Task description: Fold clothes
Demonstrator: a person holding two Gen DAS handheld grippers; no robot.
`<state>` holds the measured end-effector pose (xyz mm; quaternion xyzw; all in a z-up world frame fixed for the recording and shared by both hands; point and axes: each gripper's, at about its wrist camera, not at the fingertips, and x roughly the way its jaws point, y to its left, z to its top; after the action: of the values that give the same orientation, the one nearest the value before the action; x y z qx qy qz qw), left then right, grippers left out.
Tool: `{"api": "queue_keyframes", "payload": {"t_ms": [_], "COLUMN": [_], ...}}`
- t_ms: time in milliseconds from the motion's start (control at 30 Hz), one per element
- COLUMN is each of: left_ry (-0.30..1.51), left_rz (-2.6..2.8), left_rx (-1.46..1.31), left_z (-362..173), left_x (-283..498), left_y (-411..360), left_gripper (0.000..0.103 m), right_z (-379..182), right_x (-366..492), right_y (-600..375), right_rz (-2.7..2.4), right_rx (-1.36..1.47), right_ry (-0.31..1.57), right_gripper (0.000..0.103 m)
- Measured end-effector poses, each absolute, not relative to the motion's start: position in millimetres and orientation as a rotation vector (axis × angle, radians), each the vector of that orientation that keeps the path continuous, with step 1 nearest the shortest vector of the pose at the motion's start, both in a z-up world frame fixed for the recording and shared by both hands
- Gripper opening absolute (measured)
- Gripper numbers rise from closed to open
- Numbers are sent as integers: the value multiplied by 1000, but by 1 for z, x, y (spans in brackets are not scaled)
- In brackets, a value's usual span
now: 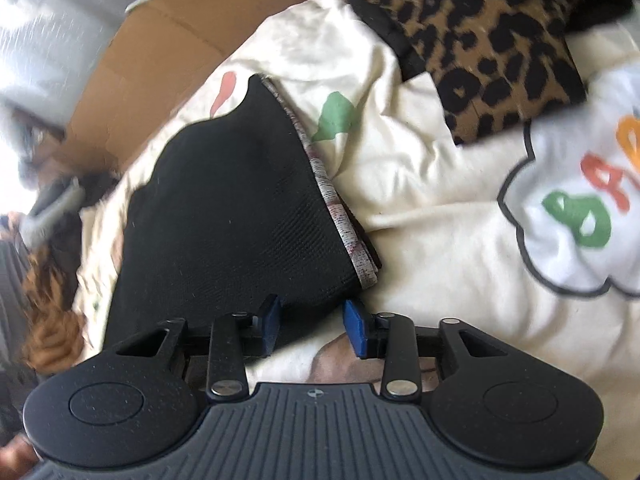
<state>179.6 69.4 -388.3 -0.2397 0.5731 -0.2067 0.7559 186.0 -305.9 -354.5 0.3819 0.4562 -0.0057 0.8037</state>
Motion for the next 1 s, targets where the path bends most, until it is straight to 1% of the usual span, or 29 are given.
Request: {"api": "queue_keyframes", "payload": {"t_ms": [133,167,200,233,267,300,400,467,667,800,1000], "left_ry": [1242,1243,1245,1247,1252,1256,1261,1263,1277,1333,1348], "left_rz": [-459,-462,-465,-468,-466,-464,-478,-488,-500,-545,-599], "left_rx": [-590,-589,-592,-596,-611,-628,-610,-585,-579,-546,-560], "left_z": [-395,-396,-397,-398,-399,-400,-397,-392,-387,-388,-390], "left_x": [183,184,183,183,183,182,183,184,183,180,178], "left_y": [69,68,67,67,68,70,67,67,73,57,37], "left_gripper": [37,37,33,31,23,17,12,11,9,9,9], "right_z": [-366,-368,-369,-371,-371,-372,-369,-364,-348,-339,-325], "right_x": [184,184,184,184,185,186,188,188,186,191,204], "right_y": [-314,-315,-317,-318,-319,-320,-319,-316,-316,-321,-333], "right_rz": [-40,-46,-51,-55,-60,-66,-54,-43,-26,-31,-42], "right_rx": [953,980,1002,1018,1024,1026,998,968,927,877,810], "right_ry": [929,917,910,907,910,917,922,920,900,887,860], "right_gripper": [46,46,44,39,28,13,9,7,6,6,6]}}
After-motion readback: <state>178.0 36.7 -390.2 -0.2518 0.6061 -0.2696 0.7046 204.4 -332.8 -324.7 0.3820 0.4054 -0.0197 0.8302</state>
